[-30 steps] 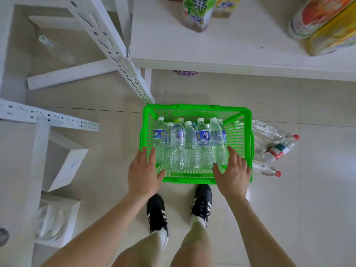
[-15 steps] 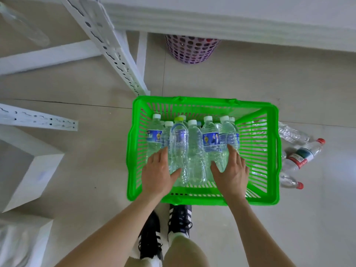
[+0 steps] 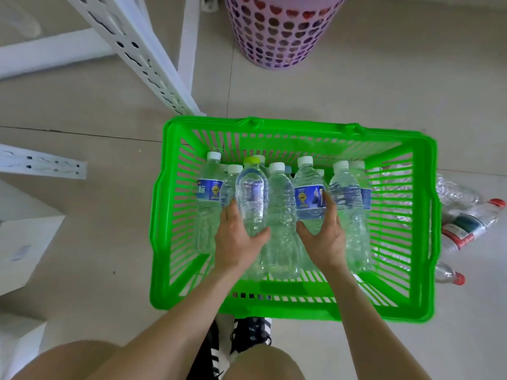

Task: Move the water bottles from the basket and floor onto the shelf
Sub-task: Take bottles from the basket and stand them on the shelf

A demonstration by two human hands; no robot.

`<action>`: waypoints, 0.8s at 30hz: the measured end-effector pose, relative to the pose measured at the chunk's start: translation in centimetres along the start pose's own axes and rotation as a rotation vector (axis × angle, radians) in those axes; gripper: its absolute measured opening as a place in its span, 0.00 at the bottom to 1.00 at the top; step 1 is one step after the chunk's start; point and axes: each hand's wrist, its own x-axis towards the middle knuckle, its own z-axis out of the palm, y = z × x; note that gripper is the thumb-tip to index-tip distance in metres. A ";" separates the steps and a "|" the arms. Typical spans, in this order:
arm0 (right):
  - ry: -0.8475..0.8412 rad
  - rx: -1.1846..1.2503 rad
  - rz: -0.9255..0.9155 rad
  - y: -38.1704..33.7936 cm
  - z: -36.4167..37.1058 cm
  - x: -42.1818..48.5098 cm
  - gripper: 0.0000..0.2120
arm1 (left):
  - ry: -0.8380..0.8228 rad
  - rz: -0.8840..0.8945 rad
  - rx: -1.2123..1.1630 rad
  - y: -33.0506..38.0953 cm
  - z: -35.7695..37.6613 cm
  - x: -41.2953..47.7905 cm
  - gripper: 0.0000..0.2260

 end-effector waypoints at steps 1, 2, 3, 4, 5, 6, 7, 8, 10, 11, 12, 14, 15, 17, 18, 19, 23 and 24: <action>0.001 0.031 0.015 0.2 -0.1 0.1 0.38 | -0.005 -0.005 -0.012 0.1 0.2 0.0 0.43; 0.001 0.046 0.018 0.4 -0.1 0.3 0.38 | -0.004 -0.012 -0.017 0.1 0.2 0.2 0.42; 0.001 0.060 0.013 0.5 -0.2 0.5 0.38 | -0.001 -0.022 -0.020 0.1 0.2 0.3 0.41; 0.002 0.078 0.014 0.6 -0.2 0.8 0.38 | -0.001 -0.034 -0.031 0.2 0.0 0.4 0.40; 0.000 0.095 0.026 0.6 -0.3 1.1 0.38 | -0.008 -0.048 -0.050 0.3 -0.2 0.6 0.39; -0.007 0.110 0.045 0.5 -0.4 1.3 0.39 | -0.025 -0.068 -0.073 0.4 -0.5 0.8 0.37; -0.020 0.124 0.071 0.3 -0.5 1.5 0.39 | -0.050 -0.092 -0.097 0.3 -0.9 1.0 0.35; -0.037 0.148 0.110 0.1 -0.6 1.6 0.39 | -0.079 -0.117 -0.123 0.3 -1.4 1.1 0.33; -0.077 0.257 0.240 -0.4 -0.8 1.7 0.37 | -0.150 -0.176 -0.220 0.2 -2.5 1.1 0.32; -0.096 0.349 0.326 -0.7 -0.9 1.5 0.34 | -0.190 -0.211 -0.287 0.1 -3.1 1.1 0.34; -0.117 0.453 0.417 -0.9 -1.1 1.3 0.30 | -0.230 -0.245 -0.346 0.1 -3.7 0.9 0.38; -0.170 0.631 0.555 -1.5 -1.9 0.7 0.24 | -0.303 -0.295 -0.417 0.2 -4.9 0.3 0.45; -0.198 0.684 0.590 -1.8 -2.4 0.4 0.20 | -0.338 -0.321 -0.450 0.2 -5.5 -0.1 0.47; -0.245 0.744 0.620 -2.2 -3.3 -0.6 0.12 | -0.416 -0.399 -0.541 0.3 -6.7 -0.9 0.49; -0.263 0.758 0.632 -2.4 -3.8 -1.2 0.09 | -0.440 -0.429 -0.576 0.2 -7.2 -1.3 0.48; -0.279 0.762 0.636 -2.7 -4.2 -1.7 0.07 | -0.446 -0.448 -0.592 0.3 -7.8 -1.8 0.46; -0.340 0.835 0.592 -4.5 -5.8 -3.7 0.06 | -0.472 -0.492 -0.703 0.7 -10.1 -4.0 0.44; -0.351 0.866 0.594 -5.1 -6.3 -4.2 0.06 | -0.472 -0.491 -0.721 1.0 -10.7 -4.6 0.43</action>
